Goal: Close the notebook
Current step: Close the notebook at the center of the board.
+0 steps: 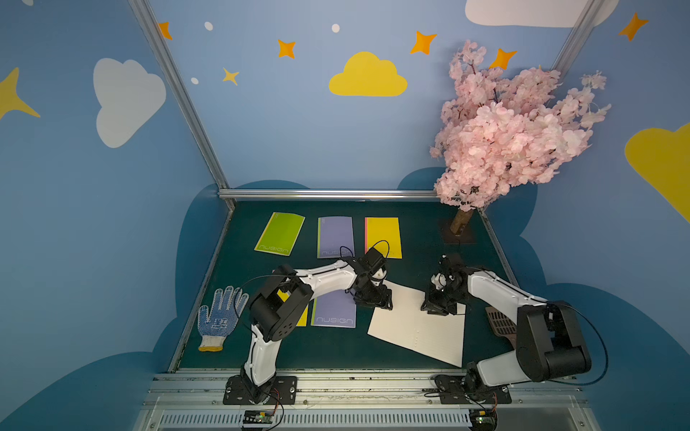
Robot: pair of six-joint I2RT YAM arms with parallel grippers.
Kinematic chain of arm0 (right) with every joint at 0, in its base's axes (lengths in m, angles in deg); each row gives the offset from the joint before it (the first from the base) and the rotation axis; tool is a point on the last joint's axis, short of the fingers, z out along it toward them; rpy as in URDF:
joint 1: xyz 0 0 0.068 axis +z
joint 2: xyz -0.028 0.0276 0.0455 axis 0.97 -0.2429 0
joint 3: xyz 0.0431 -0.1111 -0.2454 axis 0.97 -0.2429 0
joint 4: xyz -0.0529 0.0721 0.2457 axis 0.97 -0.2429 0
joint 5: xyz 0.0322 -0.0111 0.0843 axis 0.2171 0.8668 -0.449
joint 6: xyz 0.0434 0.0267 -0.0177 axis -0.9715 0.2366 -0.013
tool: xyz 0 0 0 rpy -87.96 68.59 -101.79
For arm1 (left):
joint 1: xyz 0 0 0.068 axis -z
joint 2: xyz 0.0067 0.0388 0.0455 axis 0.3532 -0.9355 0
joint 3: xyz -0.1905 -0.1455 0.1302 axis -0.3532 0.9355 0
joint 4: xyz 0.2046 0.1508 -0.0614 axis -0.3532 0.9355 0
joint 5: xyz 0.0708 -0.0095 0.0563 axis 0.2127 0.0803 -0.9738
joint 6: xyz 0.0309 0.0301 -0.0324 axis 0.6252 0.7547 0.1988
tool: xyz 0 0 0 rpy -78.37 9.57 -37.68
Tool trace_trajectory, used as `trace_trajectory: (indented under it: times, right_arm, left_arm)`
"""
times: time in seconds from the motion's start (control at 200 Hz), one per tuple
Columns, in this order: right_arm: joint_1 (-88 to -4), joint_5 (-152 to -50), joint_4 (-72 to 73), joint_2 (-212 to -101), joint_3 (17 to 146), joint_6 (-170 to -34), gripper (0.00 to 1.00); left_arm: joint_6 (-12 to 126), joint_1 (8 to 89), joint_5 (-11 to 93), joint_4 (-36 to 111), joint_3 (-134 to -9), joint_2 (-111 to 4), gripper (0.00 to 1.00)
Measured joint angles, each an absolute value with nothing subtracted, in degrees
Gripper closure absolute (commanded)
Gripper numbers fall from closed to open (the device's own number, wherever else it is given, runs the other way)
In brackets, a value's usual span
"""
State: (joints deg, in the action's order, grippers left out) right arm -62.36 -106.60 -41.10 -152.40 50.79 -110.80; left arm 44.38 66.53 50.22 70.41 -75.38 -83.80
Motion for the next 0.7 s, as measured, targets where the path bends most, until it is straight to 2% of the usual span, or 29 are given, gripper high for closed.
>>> trace_trajectory:
  times: [0.701]
  right_arm:
    - [-62.6,-107.8,-40.0,-152.4,49.2,-110.4,0.7]
  left_arm:
    - [44.2,66.6,50.3,70.6,-76.4,-85.6,0.26]
